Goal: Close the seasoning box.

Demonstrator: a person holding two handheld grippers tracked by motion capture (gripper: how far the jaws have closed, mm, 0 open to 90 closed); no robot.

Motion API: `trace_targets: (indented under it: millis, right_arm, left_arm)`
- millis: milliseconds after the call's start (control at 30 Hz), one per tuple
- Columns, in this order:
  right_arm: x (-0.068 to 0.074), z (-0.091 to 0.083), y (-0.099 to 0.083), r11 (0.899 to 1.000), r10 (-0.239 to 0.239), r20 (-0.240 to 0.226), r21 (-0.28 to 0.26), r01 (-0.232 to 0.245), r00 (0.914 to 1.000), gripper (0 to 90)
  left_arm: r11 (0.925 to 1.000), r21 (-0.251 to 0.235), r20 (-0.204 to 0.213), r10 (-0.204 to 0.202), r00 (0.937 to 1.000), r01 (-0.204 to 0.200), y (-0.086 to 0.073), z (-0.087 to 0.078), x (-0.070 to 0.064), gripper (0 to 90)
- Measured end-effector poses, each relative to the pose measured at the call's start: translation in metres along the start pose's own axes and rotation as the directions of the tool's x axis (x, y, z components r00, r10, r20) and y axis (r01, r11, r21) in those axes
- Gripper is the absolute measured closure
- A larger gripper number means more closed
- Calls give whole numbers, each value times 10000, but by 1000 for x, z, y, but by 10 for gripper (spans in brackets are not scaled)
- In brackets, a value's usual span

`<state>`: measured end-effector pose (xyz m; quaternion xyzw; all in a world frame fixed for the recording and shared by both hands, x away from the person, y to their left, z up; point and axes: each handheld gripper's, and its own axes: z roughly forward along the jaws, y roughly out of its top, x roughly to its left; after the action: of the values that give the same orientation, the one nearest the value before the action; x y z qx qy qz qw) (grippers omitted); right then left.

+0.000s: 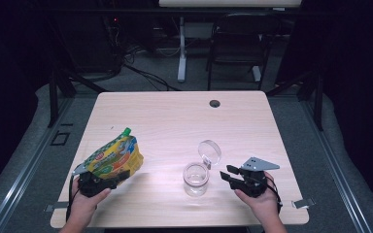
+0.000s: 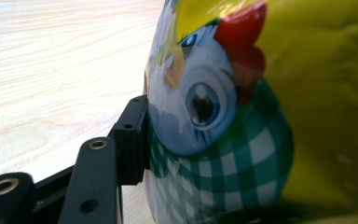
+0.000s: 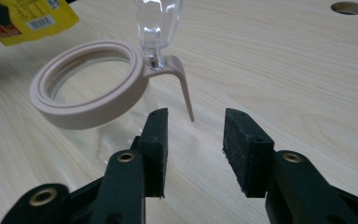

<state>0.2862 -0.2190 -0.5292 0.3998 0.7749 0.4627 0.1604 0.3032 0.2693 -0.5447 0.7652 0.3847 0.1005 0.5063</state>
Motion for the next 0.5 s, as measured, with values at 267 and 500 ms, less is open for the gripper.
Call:
trace_targets:
  millis: [267,500]
  right_arm:
    - [-1,-4,-1,9997,15,196,-249,-10,9998,557]
    - [1,-6,0,9996,-252,409,-129,257,9988,591]
  left_arm:
    - [9997,133,21,197,9998,-197,3,2,-5,489]
    - [9992,32,84,397,9992,-397,6,2,-9,490]
